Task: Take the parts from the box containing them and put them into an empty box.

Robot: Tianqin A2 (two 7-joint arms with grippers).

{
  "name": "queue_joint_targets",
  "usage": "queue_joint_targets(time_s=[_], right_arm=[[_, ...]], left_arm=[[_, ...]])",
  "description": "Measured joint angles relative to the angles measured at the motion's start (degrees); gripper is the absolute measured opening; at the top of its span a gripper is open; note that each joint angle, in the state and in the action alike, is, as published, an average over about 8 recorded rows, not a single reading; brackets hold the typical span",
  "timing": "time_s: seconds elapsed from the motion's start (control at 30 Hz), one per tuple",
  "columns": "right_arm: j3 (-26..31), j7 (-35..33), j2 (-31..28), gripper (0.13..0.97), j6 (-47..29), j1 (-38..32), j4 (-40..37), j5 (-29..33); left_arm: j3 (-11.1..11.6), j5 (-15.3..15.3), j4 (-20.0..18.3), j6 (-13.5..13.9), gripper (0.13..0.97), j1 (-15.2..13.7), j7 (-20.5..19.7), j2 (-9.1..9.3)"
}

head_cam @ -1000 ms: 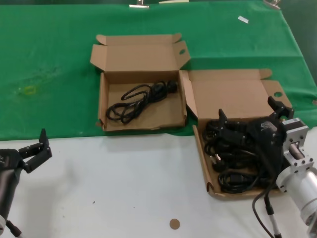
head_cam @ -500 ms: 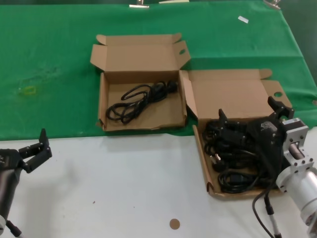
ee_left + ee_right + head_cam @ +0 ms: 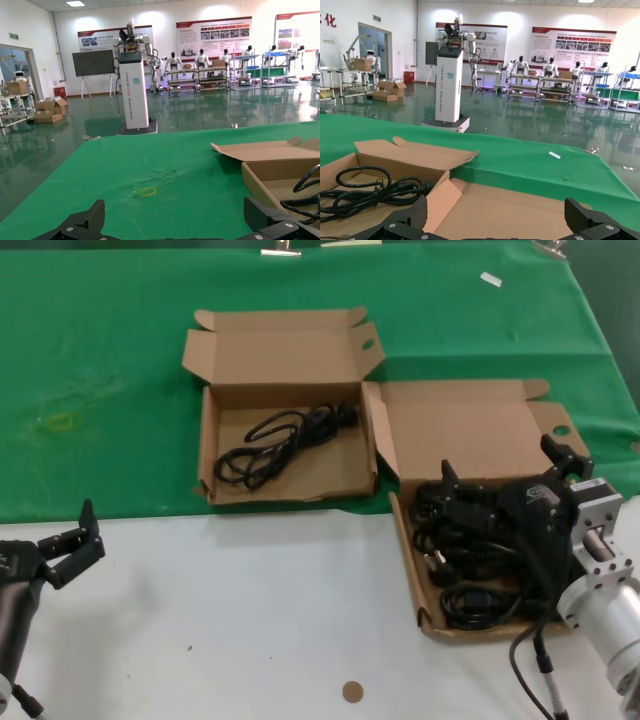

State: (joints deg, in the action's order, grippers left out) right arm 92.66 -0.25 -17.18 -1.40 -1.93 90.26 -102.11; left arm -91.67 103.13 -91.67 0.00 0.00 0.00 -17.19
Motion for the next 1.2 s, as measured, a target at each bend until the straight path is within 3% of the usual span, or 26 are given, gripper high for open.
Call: queue_joint_targets(time_s=[1.2], right_arm=[[0.0, 0.0, 0.0, 0.966, 0.0, 0.0, 0.0, 0.0]], left_arm=[[0.0, 0.0, 0.0, 0.0, 0.966, 0.0, 0.0, 0.00]])
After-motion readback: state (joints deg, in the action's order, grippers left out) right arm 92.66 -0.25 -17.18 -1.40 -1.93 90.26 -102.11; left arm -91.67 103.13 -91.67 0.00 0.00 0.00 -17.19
